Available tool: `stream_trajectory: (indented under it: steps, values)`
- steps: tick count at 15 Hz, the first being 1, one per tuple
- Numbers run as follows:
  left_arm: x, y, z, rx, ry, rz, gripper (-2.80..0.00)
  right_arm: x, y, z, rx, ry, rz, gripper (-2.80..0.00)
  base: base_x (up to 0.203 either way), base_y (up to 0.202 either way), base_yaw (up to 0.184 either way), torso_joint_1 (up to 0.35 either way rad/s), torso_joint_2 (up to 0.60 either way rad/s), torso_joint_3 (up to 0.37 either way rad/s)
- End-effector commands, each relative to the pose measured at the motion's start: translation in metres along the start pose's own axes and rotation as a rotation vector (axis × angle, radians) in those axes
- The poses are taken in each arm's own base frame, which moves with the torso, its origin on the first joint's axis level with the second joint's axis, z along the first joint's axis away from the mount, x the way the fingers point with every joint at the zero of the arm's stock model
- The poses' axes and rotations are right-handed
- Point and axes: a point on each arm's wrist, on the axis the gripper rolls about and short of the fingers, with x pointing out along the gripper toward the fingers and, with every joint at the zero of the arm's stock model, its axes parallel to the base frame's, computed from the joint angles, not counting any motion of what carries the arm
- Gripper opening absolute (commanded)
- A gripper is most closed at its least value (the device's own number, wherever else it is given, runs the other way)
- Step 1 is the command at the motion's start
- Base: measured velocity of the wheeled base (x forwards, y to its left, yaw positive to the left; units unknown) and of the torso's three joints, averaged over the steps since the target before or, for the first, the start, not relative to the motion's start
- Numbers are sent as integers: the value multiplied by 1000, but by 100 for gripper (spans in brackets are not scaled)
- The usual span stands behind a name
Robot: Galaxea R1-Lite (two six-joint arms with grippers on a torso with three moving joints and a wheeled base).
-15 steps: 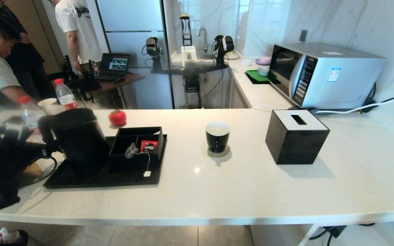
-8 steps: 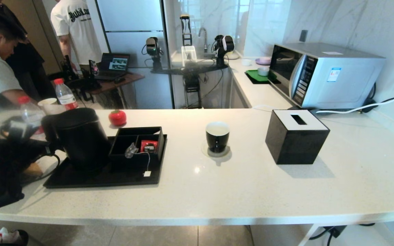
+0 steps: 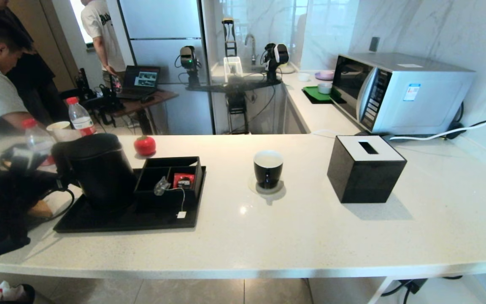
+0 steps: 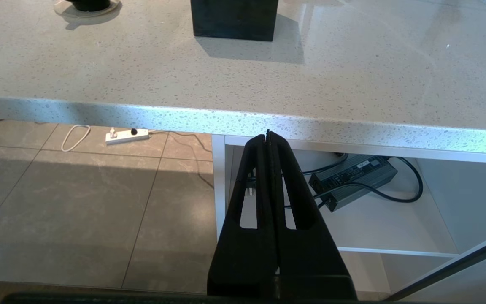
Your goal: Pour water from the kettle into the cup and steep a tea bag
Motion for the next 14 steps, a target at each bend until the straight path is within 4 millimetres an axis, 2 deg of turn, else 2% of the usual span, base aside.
stream_trajectory:
  steps: [1, 8, 9, 11, 12, 13, 14]
  values:
    - [-1, 1, 7, 25, -36, 4, 0, 0, 0, 0, -1, 2, 1, -280, 0, 0, 0, 0, 0, 0]
    - [-2, 1, 11, 28, -41, 5, 0, 0, 0, 0, 15, 2, 1, -280, 0, 0, 0, 0, 0, 0]
    - [-2, 1, 11, 26, -38, 3, 0, 0, 0, 0, 99, 2, 1, -280, 0, 0, 0, 0, 0, 0]
    - [-3, 0, 10, 26, -36, 3, 0, 0, 0, 0, 440, 3, 0, -280, 0, 0, 0, 0, 0, 0]
    - [-3, 0, 10, 26, -36, 3, 0, 0, 0, 0, 528, 3, 0, -280, 0, 0, 0, 0, 0, 0]
    - [-3, 0, 9, 25, -35, 3, 0, 0, 0, 0, 537, 3, 0, -280, 0, 0, 0, 0, 0, 0]
    - [-3, 0, 9, 25, -35, 3, 0, 0, 0, 0, 461, 3, 0, -280, 0, 0, 0, 0, 0, 0]
